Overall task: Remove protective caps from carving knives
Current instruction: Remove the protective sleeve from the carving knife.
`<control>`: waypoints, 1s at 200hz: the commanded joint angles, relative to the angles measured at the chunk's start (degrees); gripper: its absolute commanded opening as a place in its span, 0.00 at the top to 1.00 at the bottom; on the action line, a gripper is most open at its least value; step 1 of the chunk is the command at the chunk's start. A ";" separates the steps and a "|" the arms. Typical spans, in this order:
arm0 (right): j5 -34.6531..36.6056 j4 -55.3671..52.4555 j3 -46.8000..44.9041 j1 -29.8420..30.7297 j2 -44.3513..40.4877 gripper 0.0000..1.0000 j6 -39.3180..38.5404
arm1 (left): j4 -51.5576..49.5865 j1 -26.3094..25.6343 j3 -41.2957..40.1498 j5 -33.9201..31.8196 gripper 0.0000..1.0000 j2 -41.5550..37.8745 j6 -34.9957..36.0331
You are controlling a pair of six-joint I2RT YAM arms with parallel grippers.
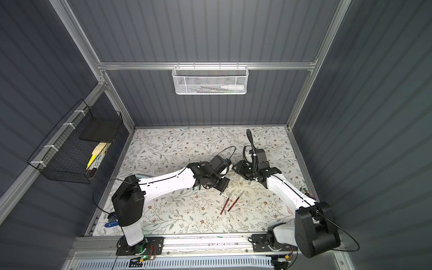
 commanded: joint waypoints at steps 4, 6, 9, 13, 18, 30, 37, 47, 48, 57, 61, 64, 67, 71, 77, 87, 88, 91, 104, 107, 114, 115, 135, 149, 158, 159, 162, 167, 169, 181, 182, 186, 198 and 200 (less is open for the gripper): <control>0.64 2.02 0.93 1.28 1.05 0.59 1.25 | 0.70 0.60 1.26 1.79 1.00 -1.67 0.59; 0.65 2.04 0.98 1.33 1.19 0.59 1.31 | 0.68 0.65 1.23 1.83 1.00 -1.58 0.59; 0.64 2.04 1.06 1.47 1.23 0.59 1.28 | 0.65 0.62 1.32 1.84 1.00 -1.59 0.59; 0.72 2.04 1.12 1.60 1.31 0.60 1.32 | 0.67 0.67 1.34 1.84 1.00 -1.56 0.53; 0.74 2.10 1.17 1.78 1.33 0.61 1.32 | 0.68 0.66 1.34 1.82 1.00 -1.59 0.66; 0.77 2.29 1.24 2.04 1.57 0.62 1.37 | 0.73 0.78 1.34 1.84 1.00 -1.68 0.64; 0.82 2.29 1.26 2.14 1.65 0.63 1.48 | 0.69 0.92 1.28 1.82 1.00 -1.63 0.68; 0.87 2.31 1.36 2.31 1.76 0.63 1.57 | 0.64 1.02 1.30 1.84 1.00 -1.64 0.68; 0.90 2.35 1.35 2.32 1.77 0.63 1.53 | 0.64 1.06 1.32 1.84 1.00 -1.62 0.64; 0.88 2.31 1.34 2.32 1.88 0.66 1.60 | 0.56 1.17 1.33 1.89 1.00 -1.63 0.59; 0.85 2.34 1.27 2.40 1.88 0.66 1.62 | 0.48 1.27 1.34 2.04 1.00 -1.54 0.47; 0.99 2.34 1.26 2.40 1.87 0.67 1.67 | 0.45 1.26 1.34 2.16 1.00 -1.58 0.42; 0.99 2.39 1.26 2.40 1.94 0.68 1.69 | 0.54 1.36 1.34 2.31 1.00 -1.58 0.43; 0.96 2.46 1.26 2.40 1.90 0.70 1.71 | 0.53 1.44 1.32 2.38 1.00 -1.50 0.50; 0.96 2.48 1.25 2.44 1.87 0.72 1.78 | 0.55 1.46 1.26 2.45 1.00 -1.44 0.45; 0.83 2.48 1.26 2.49 1.86 0.74 1.81 | 0.55 1.67 1.34 2.66 1.00 -1.26 0.39; 0.88 2.48 1.26 2.49 1.86 0.74 1.83 | 0.51 1.70 1.34 2.69 1.00 -1.21 0.40; 0.88 2.44 1.26 2.49 1.90 0.75 1.81 | 0.55 1.77 1.34 2.83 1.00 -1.17 0.37; 0.64 2.31 1.26 2.49 1.98 0.75 1.90 | 0.60 2.07 1.51 3.45 1.00 -0.93 0.23; 0.65 2.32 1.32 2.49 1.95 0.75 1.87 | 0.67 2.14 1.52 3.61 1.00 -0.98 0.24; 0.72 2.07 1.28 2.49 1.96 0.75 1.84 | 0.90 2.20 1.45 3.78 1.00 -0.95 0.12; 0.73 2.06 1.27 2.49 1.91 0.75 1.85 | 0.95 2.23 1.44 3.82 1.00 -0.97 0.09; 0.79 2.10 1.02 2.58 1.69 0.75 2.01 | 1.50 2.40 1.25 4.38 1.00 -0.89 -0.10; 0.84 1.96 0.98 2.67 1.70 0.75 1.95 | 1.61 2.49 1.33 4.59 1.00 -0.69 -0.12; 0.62 1.87 1.10 2.74 1.75 0.75 1.90 | 1.59 2.59 1.30 4.74 1.00 -0.71 -0.11; 0.59 1.87 1.09 2.75 1.76 0.75 1.88 | 1.55 2.55 1.28 4.74 1.00 -0.68 -0.11; 0.60 1.93 1.16 2.76 1.76 0.75 1.93 | 1.60 2.60 1.26 4.74 1.00 -0.72 -0.07; 0.72 1.84 1.17 2.84 1.85 0.75 1.89 | 1.59 2.64 1.13 4.72 1.00 -0.73 0.00; 0.80 1.86 1.17 2.84 1.85 0.75 1.86 | 1.65 2.68 1.16 4.73 1.00 -0.75 -0.02; 1.00 1.76 1.17 2.93 1.89 0.80 1.80 | 1.63 2.76 0.84 4.72 1.00 -0.93 0.05; 1.05 1.73 1.17 2.93 1.92 0.81 1.83 | 1.66 2.77 0.79 4.73 1.00 -0.91 0.06; 1.04 1.73 1.17 2.93 1.94 0.85 1.82 | 1.82 2.73 0.67 4.73 1.00 -0.97 -0.01; 1.11 1.58 1.21 2.93 1.97 0.93 1.80 | 1.95 2.81 0.34 4.78 1.00 -1.10 -0.02; 1.12 1.60 1.25 2.93 1.99 0.93 1.73 | 1.91 2.85 0.30 4.81 1.00 -1.08 -0.04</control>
